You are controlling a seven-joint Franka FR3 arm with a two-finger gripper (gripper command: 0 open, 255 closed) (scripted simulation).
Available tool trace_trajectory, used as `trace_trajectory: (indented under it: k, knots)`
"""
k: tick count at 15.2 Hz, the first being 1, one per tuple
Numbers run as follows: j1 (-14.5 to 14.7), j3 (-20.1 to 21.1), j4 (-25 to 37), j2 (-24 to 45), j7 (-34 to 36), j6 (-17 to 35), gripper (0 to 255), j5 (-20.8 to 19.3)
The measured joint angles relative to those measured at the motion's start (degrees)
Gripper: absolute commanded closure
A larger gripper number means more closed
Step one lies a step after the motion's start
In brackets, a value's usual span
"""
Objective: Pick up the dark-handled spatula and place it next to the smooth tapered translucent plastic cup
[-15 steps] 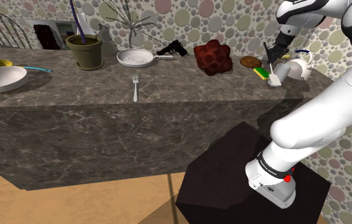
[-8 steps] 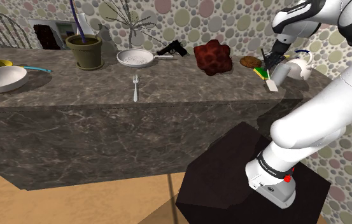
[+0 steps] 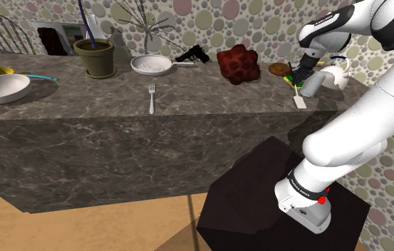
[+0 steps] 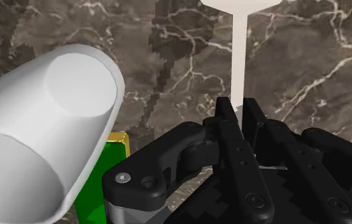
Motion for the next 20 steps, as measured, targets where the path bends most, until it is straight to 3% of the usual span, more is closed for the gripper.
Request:
trace_trajectory:
  k: [11, 18, 19, 20]
  knots:
    - [-0.1, -0.2, -4.3, 4.6, -2.4, 8.3, 255, 3.1]
    - [-0.2, -0.1, -4.5, 5.1, -2.7, 9.0, 255, 3.4]
    - [-0.2, -0.1, -4.5, 5.1, -2.7, 9.0, 0, 3.4]
    - [-0.2, -0.1, -4.5, 5.1, -2.7, 9.0, 0, 3.4]
